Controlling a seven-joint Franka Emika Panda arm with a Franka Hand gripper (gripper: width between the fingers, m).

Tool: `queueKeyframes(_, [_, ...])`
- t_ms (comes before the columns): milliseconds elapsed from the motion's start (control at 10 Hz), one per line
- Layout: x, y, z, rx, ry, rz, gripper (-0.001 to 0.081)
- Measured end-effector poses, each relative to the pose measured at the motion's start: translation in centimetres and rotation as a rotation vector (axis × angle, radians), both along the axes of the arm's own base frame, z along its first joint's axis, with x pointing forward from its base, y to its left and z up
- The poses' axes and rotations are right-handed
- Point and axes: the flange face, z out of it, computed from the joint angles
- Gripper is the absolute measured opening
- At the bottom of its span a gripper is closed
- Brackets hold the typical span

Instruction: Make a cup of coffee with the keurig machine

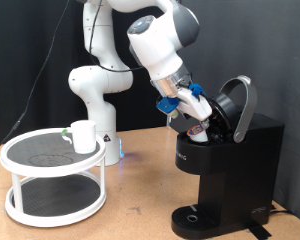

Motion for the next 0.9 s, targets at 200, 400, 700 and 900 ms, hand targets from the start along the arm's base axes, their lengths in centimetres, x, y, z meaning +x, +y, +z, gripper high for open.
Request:
queueKeyframes(200, [0.1,0.2,-0.8,-0.008,0.016,-0.005,0.0735])
queueKeyframes(400, [0.2,0.3,-1.2,-0.013,0.017,-0.006,0.0735])
queueKeyframes(700, [0.6,-0.1,-0.4,0.016,-0.055,-0.037,0.0735])
queueKeyframes(900, [0.2,-0.9,0.9,0.035,-0.085,-0.034,0.0735])
